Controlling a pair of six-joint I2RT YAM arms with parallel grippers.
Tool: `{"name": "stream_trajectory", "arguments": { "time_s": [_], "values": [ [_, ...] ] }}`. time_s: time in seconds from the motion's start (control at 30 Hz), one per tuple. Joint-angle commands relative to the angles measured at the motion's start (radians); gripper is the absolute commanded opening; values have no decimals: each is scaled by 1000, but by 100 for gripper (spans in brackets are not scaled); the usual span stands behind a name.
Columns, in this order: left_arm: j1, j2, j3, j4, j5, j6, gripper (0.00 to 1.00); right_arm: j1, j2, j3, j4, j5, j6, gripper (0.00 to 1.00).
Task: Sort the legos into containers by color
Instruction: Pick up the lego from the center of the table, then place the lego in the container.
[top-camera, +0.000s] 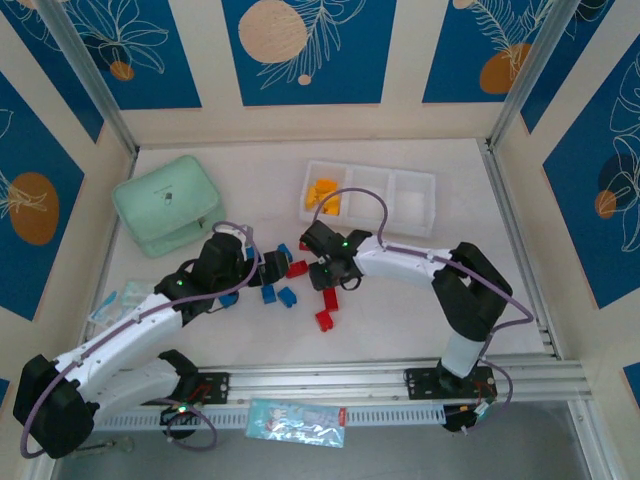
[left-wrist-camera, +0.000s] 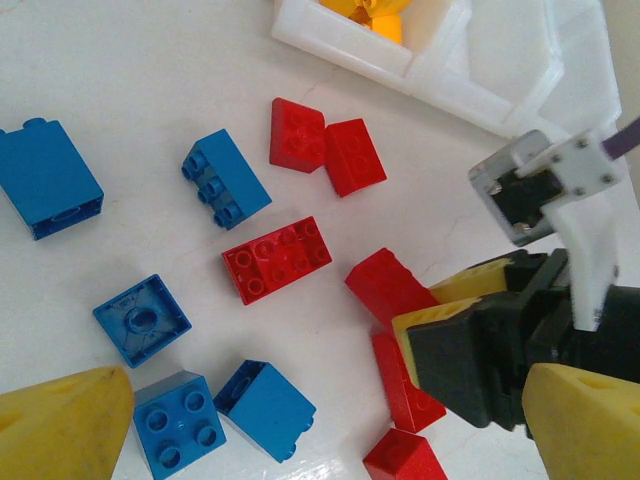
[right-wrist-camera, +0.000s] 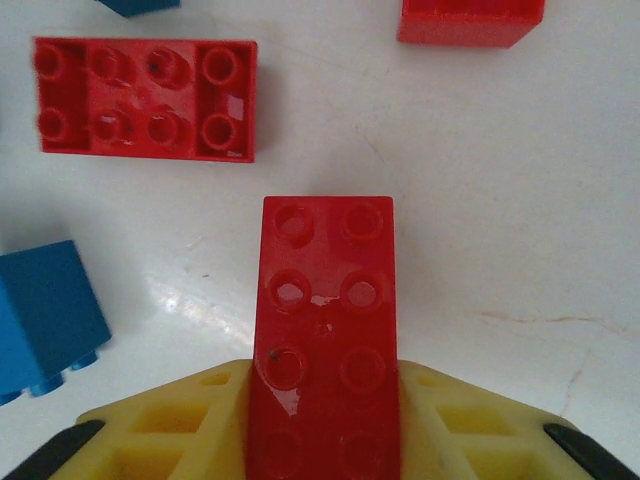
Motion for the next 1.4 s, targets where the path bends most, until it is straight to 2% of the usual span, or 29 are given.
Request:
{"name": "stream_trajectory", "arguments": {
  "time_s": [0.0,0.3,0.47,0.6,0.83,1.0,1.13,1.37],
  "values": [
    [-3,-3,22,-2,-11,29,99,-29,-99,26,-24,-34,1,36],
    [-4,62,110,1,18,84,99,-243,-164,92,-62,-68,-28,36],
    [-4,133,173,10,46,115,99,-379,-98,170,-53,-64,-48,37],
    [1,175,206,20,47,126,99,-442,12,262,-52,-43,-70,37],
    [7,208,227,57,54,124,99,-494,165,383,4,-12,-115,39],
    [12,221,239,78,61,119,99,-523,248,464,-7,0,-126,48],
    [12,212,245,71,57,117,99,-514,214,455,-2,-27,-131,53],
    [13,179,229,63,69,110,99,-446,71,339,0,-49,-129,56]
  ]
}}
